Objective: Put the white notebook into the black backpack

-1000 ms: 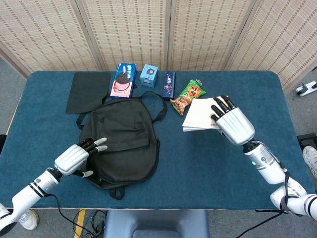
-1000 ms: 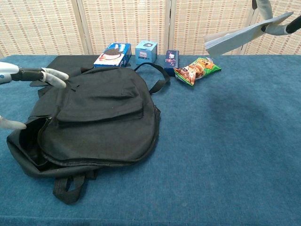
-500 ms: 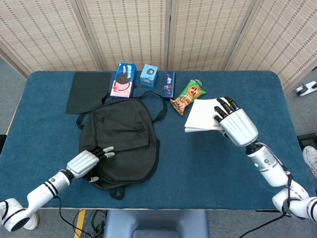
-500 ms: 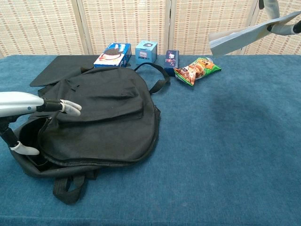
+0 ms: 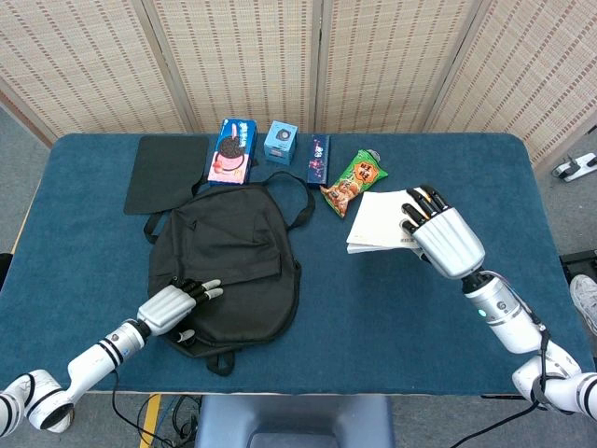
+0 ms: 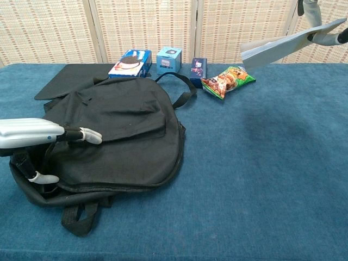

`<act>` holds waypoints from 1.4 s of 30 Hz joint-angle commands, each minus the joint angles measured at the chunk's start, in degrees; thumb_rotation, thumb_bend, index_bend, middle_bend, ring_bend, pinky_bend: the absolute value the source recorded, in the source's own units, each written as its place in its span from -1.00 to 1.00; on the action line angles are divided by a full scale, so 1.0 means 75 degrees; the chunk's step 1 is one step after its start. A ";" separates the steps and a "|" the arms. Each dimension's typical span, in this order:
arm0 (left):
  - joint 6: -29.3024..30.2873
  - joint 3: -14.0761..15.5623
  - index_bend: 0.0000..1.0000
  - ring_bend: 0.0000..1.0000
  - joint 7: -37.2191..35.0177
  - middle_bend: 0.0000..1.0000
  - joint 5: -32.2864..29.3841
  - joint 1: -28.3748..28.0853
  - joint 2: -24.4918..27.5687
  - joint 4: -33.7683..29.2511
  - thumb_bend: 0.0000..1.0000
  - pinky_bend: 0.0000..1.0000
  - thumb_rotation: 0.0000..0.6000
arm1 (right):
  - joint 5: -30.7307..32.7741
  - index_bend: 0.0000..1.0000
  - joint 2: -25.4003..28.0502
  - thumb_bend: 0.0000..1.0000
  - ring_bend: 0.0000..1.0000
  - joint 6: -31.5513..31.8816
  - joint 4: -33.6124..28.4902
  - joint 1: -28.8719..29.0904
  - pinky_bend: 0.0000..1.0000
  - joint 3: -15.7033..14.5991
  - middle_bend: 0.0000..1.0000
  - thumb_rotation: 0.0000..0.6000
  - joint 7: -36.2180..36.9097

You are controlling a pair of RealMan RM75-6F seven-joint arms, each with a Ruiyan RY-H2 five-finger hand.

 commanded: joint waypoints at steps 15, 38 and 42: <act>0.1026 -0.0143 -0.29 -0.68 -0.1033 -0.81 -0.0063 0.0128 -0.0926 0.1080 -0.56 -0.78 1.00 | -0.0004 0.27 -0.0108 0.06 -0.61 0.0033 0.0158 -0.0098 -0.63 0.0009 -0.20 1.00 0.0117; 0.1791 -0.0483 0.48 -0.42 -0.2030 -0.36 -0.0521 0.0323 -0.1335 0.1594 -0.04 -0.63 1.00 | -0.0212 0.28 0.0024 0.06 -0.61 0.0572 -0.0144 -0.0226 -0.63 0.0193 -0.20 1.00 0.0341; 0.1839 -0.0856 0.50 -0.41 -0.2089 -0.32 -0.0920 0.0316 -0.1229 0.1438 -0.04 -0.63 1.00 | -0.0532 0.28 0.0129 0.06 -0.61 0.0869 -0.0437 -0.0270 -0.63 0.0159 -0.20 1.00 0.0417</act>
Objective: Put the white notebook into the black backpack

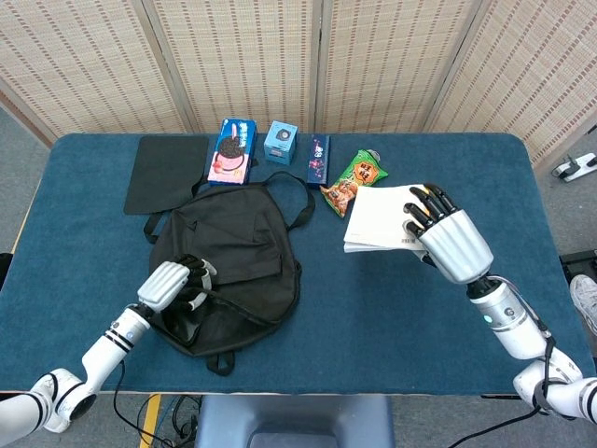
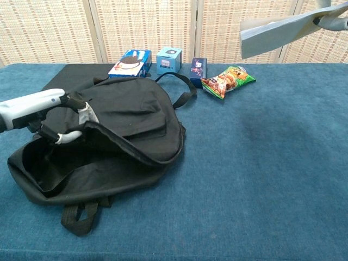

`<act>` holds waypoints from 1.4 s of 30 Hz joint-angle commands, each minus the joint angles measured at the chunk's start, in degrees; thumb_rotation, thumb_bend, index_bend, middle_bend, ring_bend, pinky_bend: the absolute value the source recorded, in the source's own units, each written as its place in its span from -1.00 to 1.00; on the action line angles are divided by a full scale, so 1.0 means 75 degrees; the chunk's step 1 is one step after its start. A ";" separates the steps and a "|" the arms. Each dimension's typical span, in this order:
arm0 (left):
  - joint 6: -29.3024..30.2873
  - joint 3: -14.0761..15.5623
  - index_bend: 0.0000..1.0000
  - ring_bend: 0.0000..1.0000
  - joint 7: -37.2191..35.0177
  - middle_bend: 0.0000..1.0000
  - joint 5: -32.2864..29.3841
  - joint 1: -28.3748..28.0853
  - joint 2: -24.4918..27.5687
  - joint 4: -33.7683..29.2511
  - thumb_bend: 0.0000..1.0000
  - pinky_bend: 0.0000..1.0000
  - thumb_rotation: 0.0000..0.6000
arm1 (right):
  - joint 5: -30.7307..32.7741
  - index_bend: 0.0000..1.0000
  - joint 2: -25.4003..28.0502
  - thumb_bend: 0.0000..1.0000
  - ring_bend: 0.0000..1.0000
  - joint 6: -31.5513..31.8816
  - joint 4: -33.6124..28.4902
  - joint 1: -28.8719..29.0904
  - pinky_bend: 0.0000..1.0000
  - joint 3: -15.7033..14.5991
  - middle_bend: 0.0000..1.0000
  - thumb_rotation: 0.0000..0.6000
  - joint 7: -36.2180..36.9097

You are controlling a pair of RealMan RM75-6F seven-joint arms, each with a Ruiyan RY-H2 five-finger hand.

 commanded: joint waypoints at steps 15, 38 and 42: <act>-0.1384 -0.1794 0.49 -0.41 0.0552 -0.32 -0.2814 -0.0524 0.0559 -0.0896 -0.04 -0.63 1.00 | -0.1656 0.30 0.0193 0.07 -0.60 0.1274 -0.1539 0.0002 -0.63 -0.0008 -0.19 1.00 0.0473; -0.2392 -0.2472 0.48 -0.41 0.1400 -0.32 -0.4607 -0.0919 0.0728 -0.0868 -0.04 -0.63 1.00 | -0.2034 0.31 -0.2020 0.07 -0.58 -0.0799 -0.1275 0.1504 -0.63 -0.0141 -0.18 1.00 0.0996; -0.2448 -0.2490 0.48 -0.41 0.1497 -0.32 -0.4725 -0.0934 0.0789 -0.0937 -0.04 -0.63 1.00 | -0.1946 0.31 -0.2545 0.07 -0.58 -0.1131 -0.0876 0.1769 -0.65 -0.0169 -0.18 1.00 0.1018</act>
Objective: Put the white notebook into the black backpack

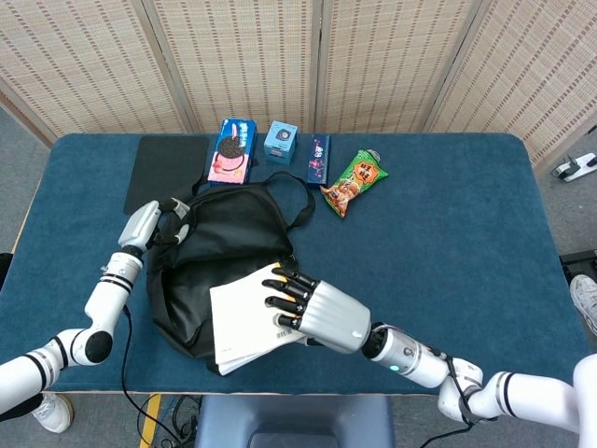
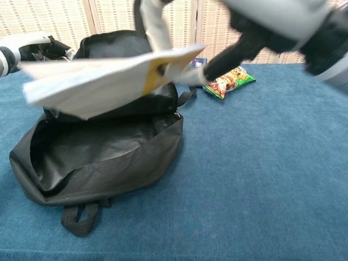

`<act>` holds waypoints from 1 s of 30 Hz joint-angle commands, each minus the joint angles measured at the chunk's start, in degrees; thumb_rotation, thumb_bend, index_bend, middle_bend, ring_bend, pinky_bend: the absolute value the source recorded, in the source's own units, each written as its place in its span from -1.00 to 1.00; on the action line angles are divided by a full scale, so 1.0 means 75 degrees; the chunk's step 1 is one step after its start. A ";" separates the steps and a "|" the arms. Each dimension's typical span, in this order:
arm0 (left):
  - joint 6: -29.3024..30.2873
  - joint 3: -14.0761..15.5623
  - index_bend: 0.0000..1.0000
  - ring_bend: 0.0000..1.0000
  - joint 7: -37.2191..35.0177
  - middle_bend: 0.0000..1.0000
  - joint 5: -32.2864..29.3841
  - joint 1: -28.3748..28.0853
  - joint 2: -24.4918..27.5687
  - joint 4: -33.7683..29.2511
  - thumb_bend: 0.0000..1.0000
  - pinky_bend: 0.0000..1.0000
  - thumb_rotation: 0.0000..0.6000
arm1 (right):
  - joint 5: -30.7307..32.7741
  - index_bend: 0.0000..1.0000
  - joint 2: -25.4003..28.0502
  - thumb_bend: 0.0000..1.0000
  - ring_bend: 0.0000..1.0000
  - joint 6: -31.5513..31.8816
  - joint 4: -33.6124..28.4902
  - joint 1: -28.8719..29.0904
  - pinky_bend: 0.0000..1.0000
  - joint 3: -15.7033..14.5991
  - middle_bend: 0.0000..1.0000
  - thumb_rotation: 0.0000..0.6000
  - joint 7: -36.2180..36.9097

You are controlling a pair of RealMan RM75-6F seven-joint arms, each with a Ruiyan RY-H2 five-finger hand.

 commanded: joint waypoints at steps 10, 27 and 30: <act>-0.0194 -0.0021 0.48 -0.41 0.0214 -0.32 -0.0369 -0.0003 0.0227 -0.0242 -0.04 -0.62 1.00 | 0.0508 0.33 -0.1417 0.07 -0.58 -0.0809 0.1552 0.0705 -0.65 0.0000 -0.16 1.00 0.0105; -0.0493 -0.0018 0.48 -0.41 0.0554 -0.32 -0.1021 -0.0062 0.0798 -0.0867 -0.05 -0.66 1.00 | 0.1000 0.34 -0.2739 0.07 -0.58 -0.1173 0.3621 0.1281 -0.72 -0.0091 -0.07 1.00 0.0380; -0.0527 -0.0007 0.48 -0.41 0.0584 -0.32 -0.1089 -0.0076 0.0868 -0.0941 -0.05 -0.66 1.00 | 0.1148 0.34 -0.2842 0.07 -0.58 -0.1294 0.3806 0.1358 -0.72 -0.0056 -0.07 1.00 0.0341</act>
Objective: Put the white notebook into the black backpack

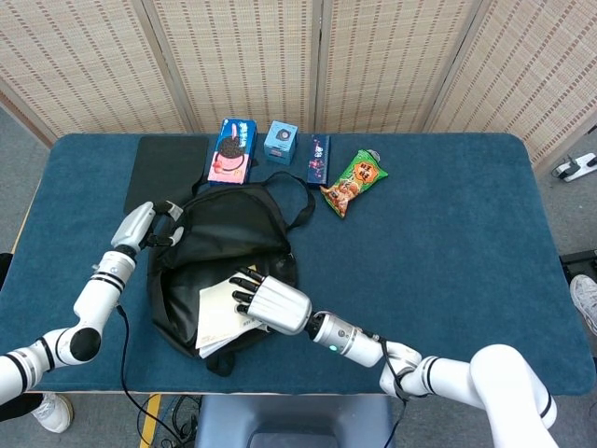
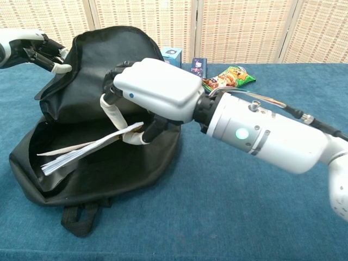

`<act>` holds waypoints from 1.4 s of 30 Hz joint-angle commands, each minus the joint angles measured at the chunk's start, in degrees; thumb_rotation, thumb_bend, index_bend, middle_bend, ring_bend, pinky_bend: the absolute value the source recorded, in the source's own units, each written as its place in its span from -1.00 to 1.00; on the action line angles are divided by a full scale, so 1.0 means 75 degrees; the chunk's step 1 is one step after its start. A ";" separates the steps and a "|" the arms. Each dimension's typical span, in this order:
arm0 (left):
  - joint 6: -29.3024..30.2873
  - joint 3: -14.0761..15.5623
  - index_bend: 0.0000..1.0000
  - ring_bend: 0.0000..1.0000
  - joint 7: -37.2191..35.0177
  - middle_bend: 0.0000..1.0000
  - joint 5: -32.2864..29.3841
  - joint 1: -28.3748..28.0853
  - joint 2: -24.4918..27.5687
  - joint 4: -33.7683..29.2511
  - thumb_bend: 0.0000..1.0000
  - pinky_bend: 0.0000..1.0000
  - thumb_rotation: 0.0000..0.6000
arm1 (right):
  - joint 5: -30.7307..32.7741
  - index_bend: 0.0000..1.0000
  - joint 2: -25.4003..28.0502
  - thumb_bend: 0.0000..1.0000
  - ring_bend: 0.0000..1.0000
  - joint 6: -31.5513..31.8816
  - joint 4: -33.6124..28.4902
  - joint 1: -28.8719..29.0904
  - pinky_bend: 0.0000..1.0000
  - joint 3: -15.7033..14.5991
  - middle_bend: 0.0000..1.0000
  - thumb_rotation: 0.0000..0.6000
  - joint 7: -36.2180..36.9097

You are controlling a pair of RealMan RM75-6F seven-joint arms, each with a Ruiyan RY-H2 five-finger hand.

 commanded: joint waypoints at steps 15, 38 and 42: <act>-0.0120 0.0025 0.49 -0.40 -0.0124 -0.32 -0.0251 0.0044 0.0172 0.0014 -0.04 -0.66 1.00 | 0.0586 0.36 -0.0485 0.07 -0.52 -0.0243 0.1234 0.0309 -0.72 -0.0003 0.02 1.00 0.0692; -0.0473 0.0095 0.48 -0.40 -0.0410 -0.33 0.0168 0.0048 0.0525 -0.0353 -0.05 -0.66 1.00 | 0.1663 0.37 -0.1181 -0.05 -0.50 -0.1399 0.1781 0.0937 -0.76 0.0467 0.01 1.00 -0.0257; -0.0497 0.0103 0.47 -0.40 -0.0433 -0.33 0.0156 0.0031 0.0570 -0.0400 -0.05 -0.66 1.00 | 0.1795 0.29 -0.1366 -0.31 -0.50 -0.1464 0.1947 0.1002 -0.77 0.0529 -0.01 1.00 -0.0518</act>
